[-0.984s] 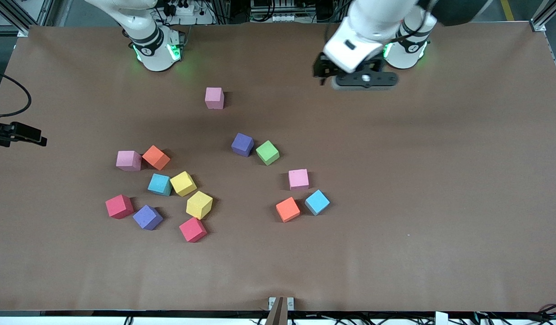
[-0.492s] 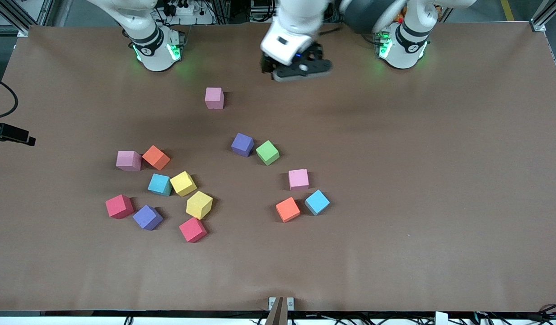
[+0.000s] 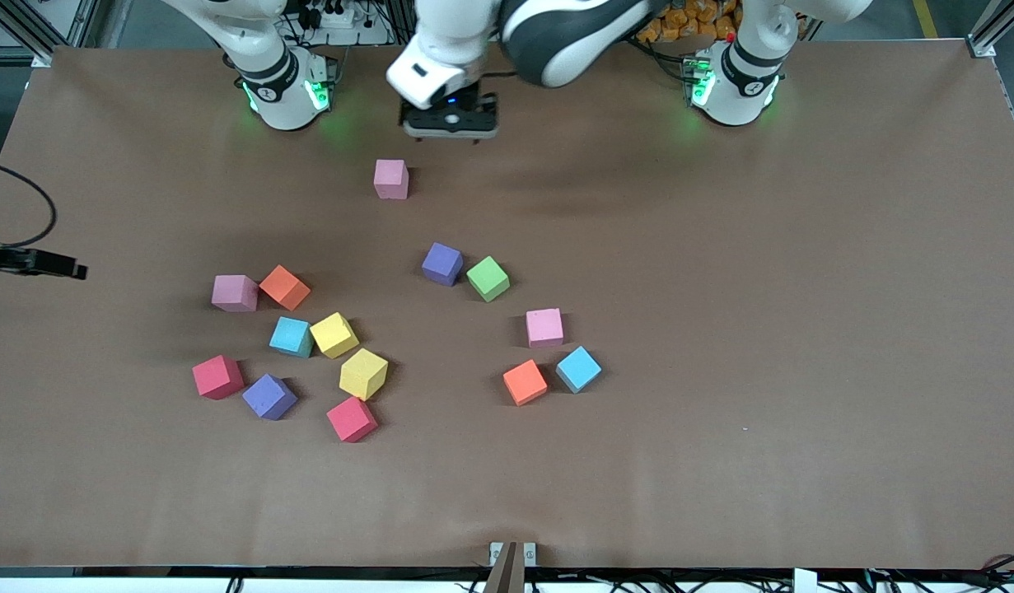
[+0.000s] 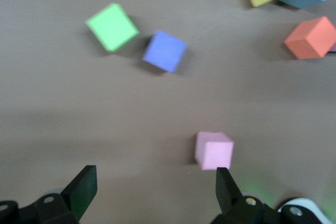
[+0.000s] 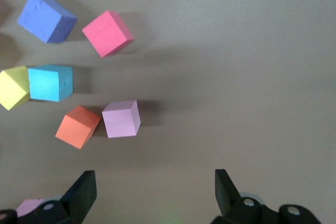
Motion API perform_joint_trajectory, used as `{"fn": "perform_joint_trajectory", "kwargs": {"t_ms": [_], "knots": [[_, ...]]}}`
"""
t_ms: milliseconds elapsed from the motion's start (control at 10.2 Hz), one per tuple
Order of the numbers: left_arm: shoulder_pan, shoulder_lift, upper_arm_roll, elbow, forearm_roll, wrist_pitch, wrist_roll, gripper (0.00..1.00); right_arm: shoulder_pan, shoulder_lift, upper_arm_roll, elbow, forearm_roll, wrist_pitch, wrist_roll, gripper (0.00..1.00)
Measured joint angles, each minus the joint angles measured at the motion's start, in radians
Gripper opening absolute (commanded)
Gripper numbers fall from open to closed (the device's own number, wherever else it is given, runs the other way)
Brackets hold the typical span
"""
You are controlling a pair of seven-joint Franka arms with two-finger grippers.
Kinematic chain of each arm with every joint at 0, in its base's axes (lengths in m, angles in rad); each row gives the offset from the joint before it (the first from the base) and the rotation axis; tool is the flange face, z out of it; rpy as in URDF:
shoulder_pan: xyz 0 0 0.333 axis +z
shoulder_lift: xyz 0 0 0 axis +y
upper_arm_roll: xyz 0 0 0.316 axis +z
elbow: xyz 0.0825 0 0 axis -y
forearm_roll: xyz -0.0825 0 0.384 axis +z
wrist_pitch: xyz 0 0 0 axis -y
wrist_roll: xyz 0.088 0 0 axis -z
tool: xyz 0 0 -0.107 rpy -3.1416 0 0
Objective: Form number 2 with 11 blocks
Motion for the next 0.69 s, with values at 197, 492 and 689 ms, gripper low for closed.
{"fn": "perform_joint_trajectory", "kwargs": {"t_ms": [197,492,689], "knots": [[-0.152,0.115,0.075,0.061,0.079,0.069,-0.072,1.00,0.015,-0.009,0.012,-0.084,0.000,0.029,-0.001,1.00],[-0.280,0.211,0.223,0.118,0.086,0.192,-0.033,1.00,0.035,-0.009,0.015,-0.246,0.000,0.189,-0.001,1.00],[-0.404,0.284,0.376,0.147,0.086,0.303,-0.029,1.00,0.084,-0.009,0.016,-0.320,0.001,0.277,-0.002,1.00]]}}
